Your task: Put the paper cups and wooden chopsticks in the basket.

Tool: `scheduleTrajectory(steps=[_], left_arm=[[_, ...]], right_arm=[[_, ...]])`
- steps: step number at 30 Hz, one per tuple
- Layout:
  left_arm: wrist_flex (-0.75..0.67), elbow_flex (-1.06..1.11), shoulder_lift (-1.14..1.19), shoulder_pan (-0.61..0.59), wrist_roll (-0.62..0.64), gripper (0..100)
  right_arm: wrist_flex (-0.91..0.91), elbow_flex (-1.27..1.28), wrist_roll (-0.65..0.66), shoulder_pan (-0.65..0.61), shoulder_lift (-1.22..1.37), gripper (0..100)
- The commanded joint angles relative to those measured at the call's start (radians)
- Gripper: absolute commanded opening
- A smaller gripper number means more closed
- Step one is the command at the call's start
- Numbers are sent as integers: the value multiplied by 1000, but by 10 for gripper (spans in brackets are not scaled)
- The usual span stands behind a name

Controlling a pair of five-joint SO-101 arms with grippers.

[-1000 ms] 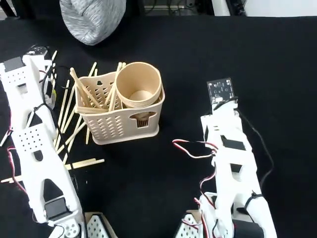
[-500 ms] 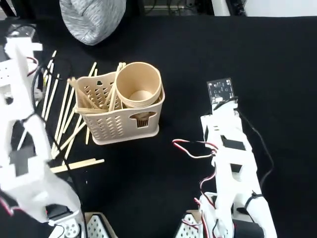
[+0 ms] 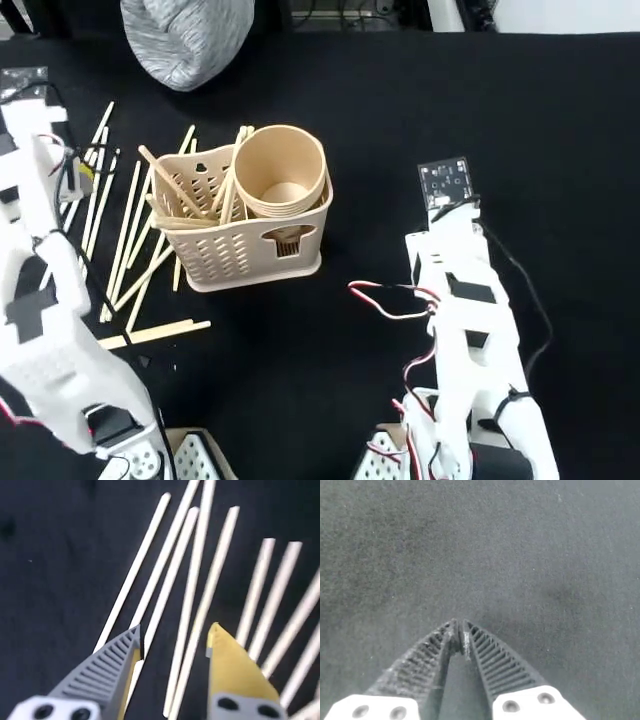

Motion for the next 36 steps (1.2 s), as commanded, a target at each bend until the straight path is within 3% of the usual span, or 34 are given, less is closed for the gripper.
scheduleTrajectory(steps=[1, 11, 16, 18, 27, 36], left_arm=[[48, -188, 161, -13, -75, 232], [354, -740, 667, -15, -143, 220], [637, -1036, 829, -12, -244, 23], [651, -1089, 872, -16, -232, 45], [652, -928, 790, 13, -222, 28], [649, -530, 342, 35, -222, 29]], right_arm=[[-20, -4, 12, -14, -2, 15], [-20, -4, 12, -14, -1, 15], [-20, -4, 12, -14, -2, 15], [-20, -4, 12, -14, -2, 15], [-20, -4, 11, -14, -2, 15], [-20, -4, 11, -14, -4, 15]])
